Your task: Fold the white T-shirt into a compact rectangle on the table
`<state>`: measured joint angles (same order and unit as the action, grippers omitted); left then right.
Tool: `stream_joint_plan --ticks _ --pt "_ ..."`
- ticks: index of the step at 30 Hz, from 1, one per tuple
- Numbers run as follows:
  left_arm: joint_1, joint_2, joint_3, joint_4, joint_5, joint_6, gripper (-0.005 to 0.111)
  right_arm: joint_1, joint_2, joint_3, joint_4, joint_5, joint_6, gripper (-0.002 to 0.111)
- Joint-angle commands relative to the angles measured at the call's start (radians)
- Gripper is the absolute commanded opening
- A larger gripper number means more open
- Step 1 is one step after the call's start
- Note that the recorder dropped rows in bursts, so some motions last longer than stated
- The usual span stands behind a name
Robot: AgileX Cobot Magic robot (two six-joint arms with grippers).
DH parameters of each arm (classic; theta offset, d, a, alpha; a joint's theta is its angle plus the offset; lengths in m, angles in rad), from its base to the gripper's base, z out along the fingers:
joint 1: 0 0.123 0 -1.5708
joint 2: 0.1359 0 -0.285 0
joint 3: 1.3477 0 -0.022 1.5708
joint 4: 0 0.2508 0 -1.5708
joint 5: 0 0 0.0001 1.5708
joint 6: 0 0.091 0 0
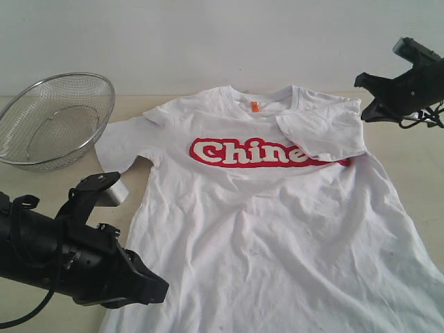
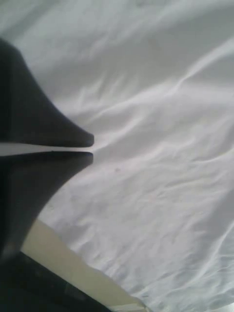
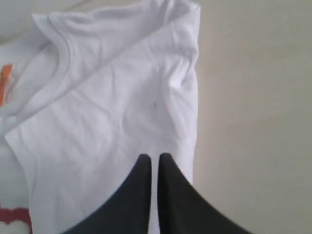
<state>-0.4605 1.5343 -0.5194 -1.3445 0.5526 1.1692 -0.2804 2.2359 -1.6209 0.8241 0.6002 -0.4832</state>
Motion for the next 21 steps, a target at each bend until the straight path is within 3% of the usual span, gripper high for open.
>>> stream_joint_plan --ticks 1,7,12,18,21 --pt "-0.004 -0.008 -0.004 -0.008 0.001 0.006 0.004 0.022 -0.021 0.064 -0.002 0.0 -0.019 0.001" --pt "-0.004 -0.008 -0.004 -0.008 0.004 0.006 0.004 0.053 -0.021 0.14 -0.025 -0.076 -0.02 0.001" --pt "-0.004 -0.008 -0.004 -0.008 0.004 0.006 0.004 0.052 -0.023 0.143 -0.208 -0.08 0.116 0.001" --pt "-0.004 -0.008 -0.004 -0.006 0.018 0.006 0.004 0.052 -0.105 0.143 -0.202 -0.089 0.118 0.001" --pt "-0.004 -0.008 -0.004 -0.006 0.023 0.006 0.004 0.052 -0.15 0.143 -0.195 -0.003 0.118 0.001"
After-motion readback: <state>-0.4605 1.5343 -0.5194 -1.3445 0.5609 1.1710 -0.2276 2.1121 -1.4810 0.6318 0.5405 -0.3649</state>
